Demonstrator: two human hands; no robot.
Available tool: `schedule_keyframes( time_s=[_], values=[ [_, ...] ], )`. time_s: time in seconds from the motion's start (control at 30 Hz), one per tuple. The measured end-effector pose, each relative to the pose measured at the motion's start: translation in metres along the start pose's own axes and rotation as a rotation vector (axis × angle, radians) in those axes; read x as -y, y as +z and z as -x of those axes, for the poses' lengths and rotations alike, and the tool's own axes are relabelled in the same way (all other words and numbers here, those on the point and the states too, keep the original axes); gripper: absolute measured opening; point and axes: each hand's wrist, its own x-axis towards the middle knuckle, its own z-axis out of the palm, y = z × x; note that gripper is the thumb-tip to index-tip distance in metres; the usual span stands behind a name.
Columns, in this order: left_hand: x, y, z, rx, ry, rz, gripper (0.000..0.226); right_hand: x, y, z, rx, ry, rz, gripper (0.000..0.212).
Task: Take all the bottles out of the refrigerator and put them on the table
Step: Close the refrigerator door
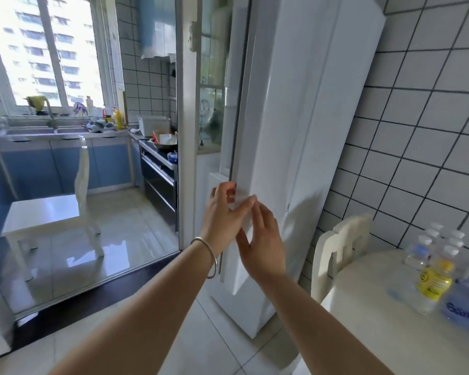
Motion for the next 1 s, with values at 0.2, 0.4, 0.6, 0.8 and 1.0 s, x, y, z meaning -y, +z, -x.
schedule_keyframes(
  time_s=[0.2, 0.4, 0.6, 0.8, 1.0],
  values=[
    [0.027, -0.039, -0.051, -0.107, -0.032, -0.071, 0.048, 0.024, 0.037, -0.041, 0.113, -0.083, 0.091, 0.066],
    [0.07, -0.065, -0.117, -0.207, -0.05, -0.045, 0.046, 0.026, 0.076, -0.106, 0.062, -0.174, 0.119, 0.067],
    [0.12, -0.087, -0.201, -0.302, 0.002, -0.069, 0.037, -0.004, 0.123, -0.194, -0.143, -0.206, 0.226, 0.075],
    [0.168, -0.109, -0.307, -0.255, -0.061, -0.051, 0.034, -0.03, 0.168, -0.284, -0.232, -0.12, 0.321, 0.095],
    [0.218, -0.114, -0.398, -0.08, -0.086, -0.081, 0.029, -0.054, 0.207, -0.342, -0.248, -0.088, 0.428, 0.101]
  ],
)
